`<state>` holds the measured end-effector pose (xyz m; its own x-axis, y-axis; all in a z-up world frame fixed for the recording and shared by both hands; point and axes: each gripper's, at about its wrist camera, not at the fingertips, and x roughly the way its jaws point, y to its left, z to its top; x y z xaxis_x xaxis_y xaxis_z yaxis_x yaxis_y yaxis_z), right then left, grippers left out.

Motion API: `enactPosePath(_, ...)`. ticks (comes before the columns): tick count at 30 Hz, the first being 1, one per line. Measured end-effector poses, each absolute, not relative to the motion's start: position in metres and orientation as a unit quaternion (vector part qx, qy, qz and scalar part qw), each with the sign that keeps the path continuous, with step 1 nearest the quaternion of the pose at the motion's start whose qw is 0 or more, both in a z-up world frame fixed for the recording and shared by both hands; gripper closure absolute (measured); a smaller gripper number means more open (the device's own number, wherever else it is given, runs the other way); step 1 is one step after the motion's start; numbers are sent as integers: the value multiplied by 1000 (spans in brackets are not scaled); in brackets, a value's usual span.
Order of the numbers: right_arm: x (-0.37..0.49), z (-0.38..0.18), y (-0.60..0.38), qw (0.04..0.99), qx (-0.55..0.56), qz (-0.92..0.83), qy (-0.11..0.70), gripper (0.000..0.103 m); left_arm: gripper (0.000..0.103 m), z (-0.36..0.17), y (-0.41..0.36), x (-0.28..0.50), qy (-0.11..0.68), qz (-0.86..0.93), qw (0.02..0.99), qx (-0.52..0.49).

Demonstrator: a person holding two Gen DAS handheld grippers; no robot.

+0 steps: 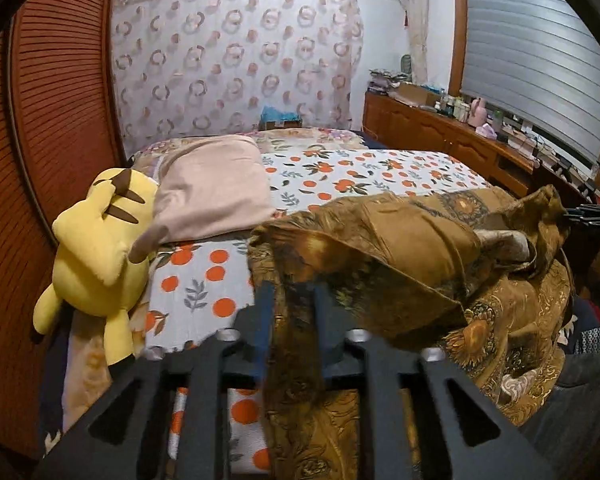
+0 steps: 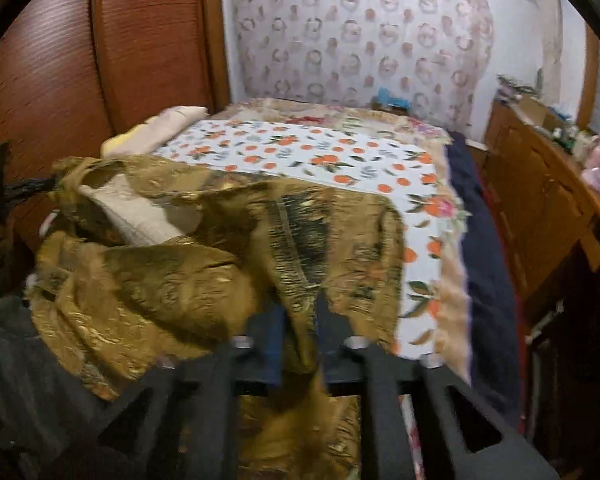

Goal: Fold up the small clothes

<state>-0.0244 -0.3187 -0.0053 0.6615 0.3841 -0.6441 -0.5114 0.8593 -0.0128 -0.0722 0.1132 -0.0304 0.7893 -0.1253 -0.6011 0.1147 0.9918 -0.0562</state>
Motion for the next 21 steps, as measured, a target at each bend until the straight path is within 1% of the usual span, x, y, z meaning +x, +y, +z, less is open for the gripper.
enactPosePath(2,-32,7,-326,913,-89,241,318,60,54,-24,118,-73,311,-66,948,-16)
enactPosePath(3,-31,15,-330,917,-88,237,310,55,42,-21,120,-75,307,-66,949,-15)
enactPosePath(4,-32,22,-331,920,-88,233,302,54,34,-18,120,-75,302,-64,951,-14)
enactPosePath(5,-30,30,-334,923,-88,231,294,51,22,-13,121,-75,292,-63,954,-13)
enactPosePath(6,-29,37,-334,926,-90,231,286,48,19,-11,124,-74,288,-62,955,-13)
enactPosePath(9,-25,51,-333,931,-100,223,271,40,19,-2,125,-59,283,-59,957,-7)
enactPosePath(13,14,57,-321,929,-92,222,281,36,19,1,125,-21,291,-55,955,7)
enactPosePath(18,59,37,-295,925,-90,223,295,33,19,-8,127,27,313,-65,948,11)
enactPosePath(21,91,17,-282,920,-87,221,313,31,19,-20,128,60,341,-79,937,4)
